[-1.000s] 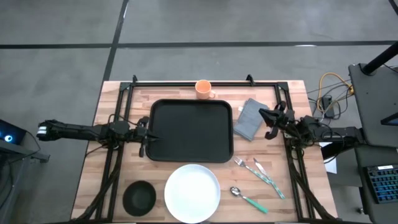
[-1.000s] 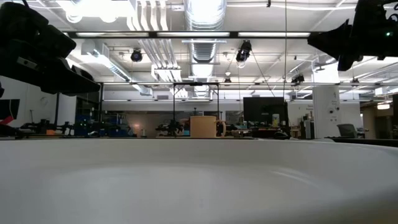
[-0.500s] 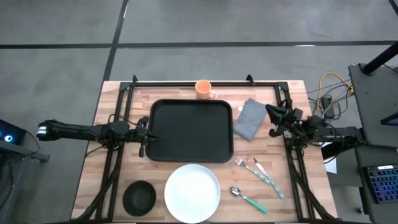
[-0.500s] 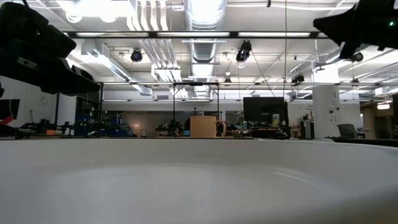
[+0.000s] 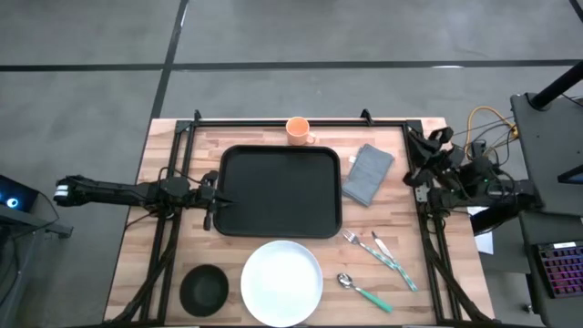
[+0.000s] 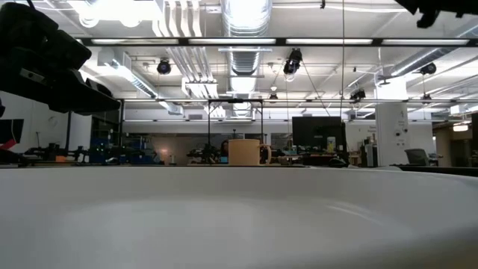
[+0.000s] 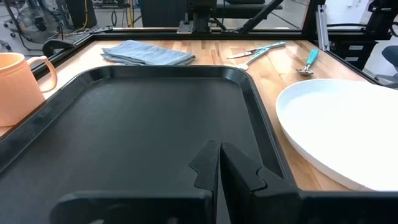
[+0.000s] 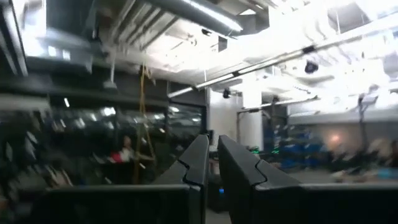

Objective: Set up tray
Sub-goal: Put the yellow mug on the top left of the black tray

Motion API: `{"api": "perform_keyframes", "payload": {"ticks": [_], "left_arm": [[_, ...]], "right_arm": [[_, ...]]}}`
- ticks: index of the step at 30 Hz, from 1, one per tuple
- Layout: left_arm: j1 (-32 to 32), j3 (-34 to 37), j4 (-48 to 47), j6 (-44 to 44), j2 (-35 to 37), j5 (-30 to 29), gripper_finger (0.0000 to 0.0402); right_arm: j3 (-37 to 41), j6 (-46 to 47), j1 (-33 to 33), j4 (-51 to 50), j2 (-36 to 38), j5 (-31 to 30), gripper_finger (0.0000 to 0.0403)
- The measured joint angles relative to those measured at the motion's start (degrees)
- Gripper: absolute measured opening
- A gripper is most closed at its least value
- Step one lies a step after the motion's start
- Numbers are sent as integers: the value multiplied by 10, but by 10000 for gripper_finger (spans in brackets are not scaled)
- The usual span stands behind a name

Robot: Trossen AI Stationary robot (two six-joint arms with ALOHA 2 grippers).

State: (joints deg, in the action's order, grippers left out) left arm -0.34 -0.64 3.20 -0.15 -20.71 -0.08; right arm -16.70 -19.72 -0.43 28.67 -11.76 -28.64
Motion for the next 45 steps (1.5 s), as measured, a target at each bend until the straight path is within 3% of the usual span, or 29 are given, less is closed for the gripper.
{"api": "perform_keyframes", "payload": {"ticks": [5,10,16,18,23,29,34,36,45], "left_arm": [[0,0,0,0,0,0,0],[0,0,0,0,0,0,0],[0,0,0,0,0,0,0],[0,0,0,0,0,0,0],[0,0,0,0,0,-1,0],[0,0,0,0,0,-1,0],[0,0,0,0,0,-2,0],[0,0,0,0,0,-2,0],[0,0,0,0,0,-2,0]], "right_arm": [[-50,-99,-2,6,-105,0,28],[-111,-138,-13,6,-214,-1,28],[-233,-138,-27,-56,-332,-121,28],[-275,-120,-36,-125,-360,-122,28],[-348,-16,-88,-246,-413,12,28],[-355,20,-183,-255,-466,73,29],[-342,83,-270,-255,-506,250,29],[-334,97,-292,-255,-522,295,29],[-321,131,-320,-247,-616,300,29]]}}
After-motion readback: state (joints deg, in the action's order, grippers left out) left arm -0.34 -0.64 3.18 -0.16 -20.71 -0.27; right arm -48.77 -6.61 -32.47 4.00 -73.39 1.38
